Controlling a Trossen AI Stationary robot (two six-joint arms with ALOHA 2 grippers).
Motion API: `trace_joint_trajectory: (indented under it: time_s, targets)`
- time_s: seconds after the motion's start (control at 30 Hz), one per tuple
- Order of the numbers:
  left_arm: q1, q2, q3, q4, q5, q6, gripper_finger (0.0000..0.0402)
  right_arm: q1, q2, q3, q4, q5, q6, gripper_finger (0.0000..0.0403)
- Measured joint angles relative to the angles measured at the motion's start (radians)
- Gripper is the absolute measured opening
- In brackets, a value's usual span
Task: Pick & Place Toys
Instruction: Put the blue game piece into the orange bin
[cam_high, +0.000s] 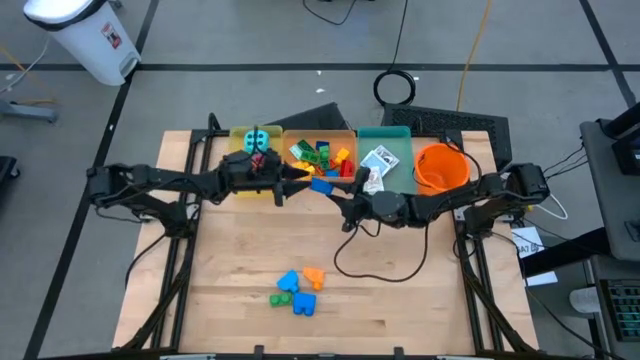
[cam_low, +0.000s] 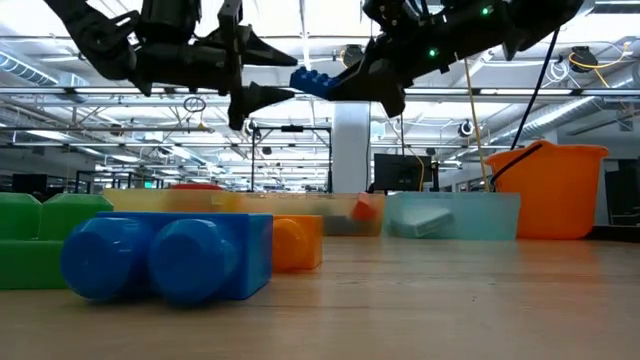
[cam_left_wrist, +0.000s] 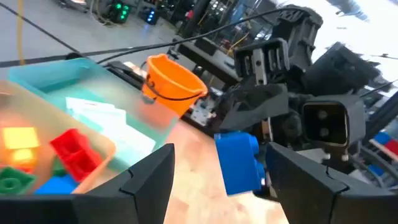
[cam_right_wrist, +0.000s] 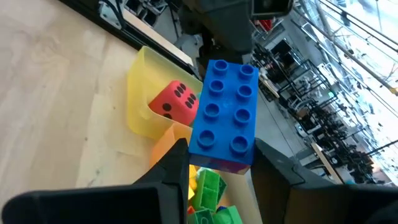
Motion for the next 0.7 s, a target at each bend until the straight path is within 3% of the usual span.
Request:
trace_joint_trajectory:
  time_s: [0.3, 0.53, 0.7]
  targets:
    - [-0.108, 0.058, 0.0, 0.065, -0.001, -0.042, 0.0255, 0.06, 0.0, 0.0, -0.012, 0.013, 0.042, 0.0094]
    - [-0.225, 0.057, 0.0, 0.069, -0.163, -0.048, 0.0255, 0.111, 0.0, 0.0, -0.058, 0.015, 0.106, 0.0095]
    - [-0.302, 0.057, 0.0, 0.063, -0.225, -0.068, 0.0255, 0.153, 0.0, 0.0, -0.058, 0.077, 0.129, 0.0095]
